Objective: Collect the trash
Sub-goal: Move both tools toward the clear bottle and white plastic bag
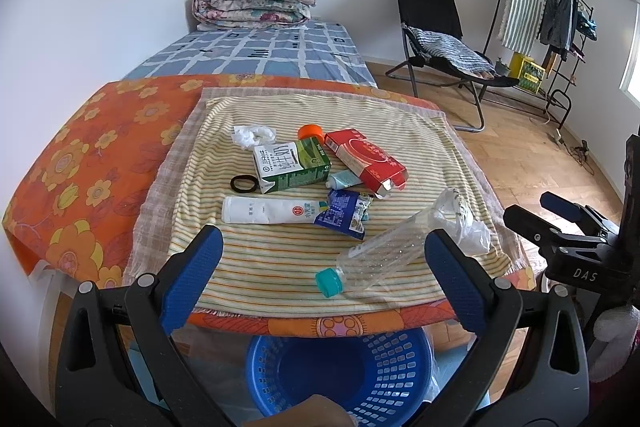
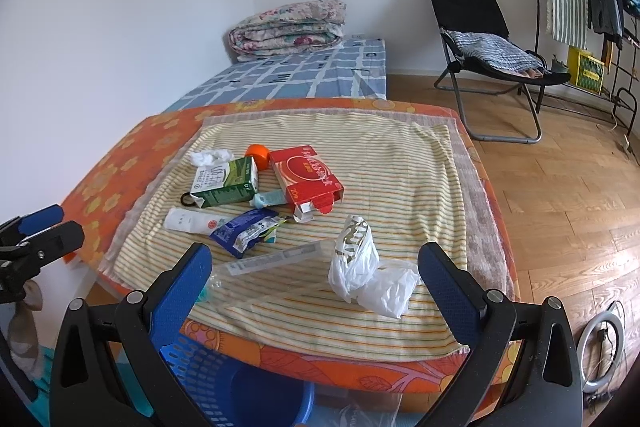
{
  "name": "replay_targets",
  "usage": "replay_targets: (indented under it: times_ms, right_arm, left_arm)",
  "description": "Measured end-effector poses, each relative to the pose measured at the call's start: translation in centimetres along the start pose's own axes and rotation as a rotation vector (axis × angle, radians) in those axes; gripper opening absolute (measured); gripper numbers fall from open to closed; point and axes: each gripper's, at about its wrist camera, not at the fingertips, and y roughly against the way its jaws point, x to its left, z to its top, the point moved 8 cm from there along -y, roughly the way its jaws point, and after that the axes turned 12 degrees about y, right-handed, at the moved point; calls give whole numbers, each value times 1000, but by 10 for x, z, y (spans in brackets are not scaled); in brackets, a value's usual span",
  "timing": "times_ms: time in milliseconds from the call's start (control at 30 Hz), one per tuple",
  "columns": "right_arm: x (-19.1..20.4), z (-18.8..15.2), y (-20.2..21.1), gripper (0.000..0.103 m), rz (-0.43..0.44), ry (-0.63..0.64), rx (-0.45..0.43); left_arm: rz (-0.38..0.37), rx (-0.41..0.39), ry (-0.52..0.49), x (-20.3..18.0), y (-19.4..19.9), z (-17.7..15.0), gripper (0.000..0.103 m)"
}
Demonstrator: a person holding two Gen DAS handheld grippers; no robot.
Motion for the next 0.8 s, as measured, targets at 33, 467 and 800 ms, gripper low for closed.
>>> replay_targets:
  times_ms: [33,467,800]
  right_arm:
    - [0,0,0,102,-2,0,0]
    - [-4,-3,-1,102,-2,-14,9]
    - [-5,-3,0,102,-2,-15,11]
  left_arm:
    - [1,0,0,0,0,1,103]
    - [-4,-2,2,1,1,-1,103]
    - [-4,-3,0,2,1,-1,103]
